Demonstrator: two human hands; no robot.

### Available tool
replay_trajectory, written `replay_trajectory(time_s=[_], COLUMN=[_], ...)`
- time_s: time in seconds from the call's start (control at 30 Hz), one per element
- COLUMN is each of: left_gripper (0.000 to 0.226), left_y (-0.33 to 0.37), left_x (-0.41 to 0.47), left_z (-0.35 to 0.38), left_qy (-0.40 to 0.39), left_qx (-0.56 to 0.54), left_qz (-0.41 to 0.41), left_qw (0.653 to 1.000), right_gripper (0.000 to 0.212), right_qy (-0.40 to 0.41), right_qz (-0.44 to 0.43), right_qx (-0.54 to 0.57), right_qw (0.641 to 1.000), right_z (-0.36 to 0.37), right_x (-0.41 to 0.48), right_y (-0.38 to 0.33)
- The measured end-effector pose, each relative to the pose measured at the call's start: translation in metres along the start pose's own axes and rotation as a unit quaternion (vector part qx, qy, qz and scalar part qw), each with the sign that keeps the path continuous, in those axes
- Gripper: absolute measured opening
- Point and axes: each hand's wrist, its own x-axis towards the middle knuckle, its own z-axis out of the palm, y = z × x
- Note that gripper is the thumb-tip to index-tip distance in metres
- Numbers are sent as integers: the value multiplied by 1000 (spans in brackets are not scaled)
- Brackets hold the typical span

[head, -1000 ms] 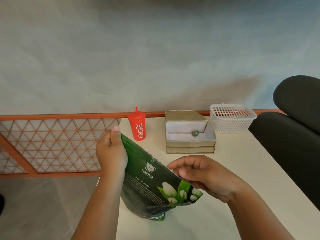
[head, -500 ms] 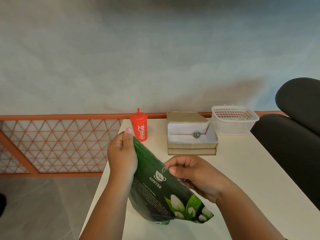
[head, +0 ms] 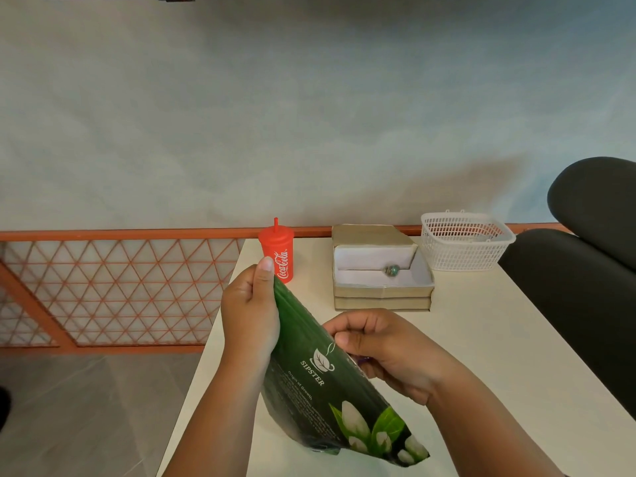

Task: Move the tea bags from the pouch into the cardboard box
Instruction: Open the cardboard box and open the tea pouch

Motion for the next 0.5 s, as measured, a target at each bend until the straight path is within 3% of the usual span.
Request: replay_trajectory(time_s=[0.23,0.33,0.4,0.5], left_gripper=[50,45,44,71], left_y=[-12,-23,-34,-42], left_x=[5,10,15,15], left_z=[1,-3,-6,-4], left_qy=[16,32,-1,-88], left_qx=[-7,46,96,179], left_qz=[-24,-30,-33,-61], left_qw=[1000,998,995,978], right_gripper=[21,19,28,40], right_qy=[16,10,9,12], right_qz=[-15,-22,-20,-26], right_qx=[-69,-124,-151,-179], right_qw=[997,992,988,983], right_z=[1,1,2,5], right_x=[-1,-3,-4,-3], right_y=[-4,-7,-8,-8])
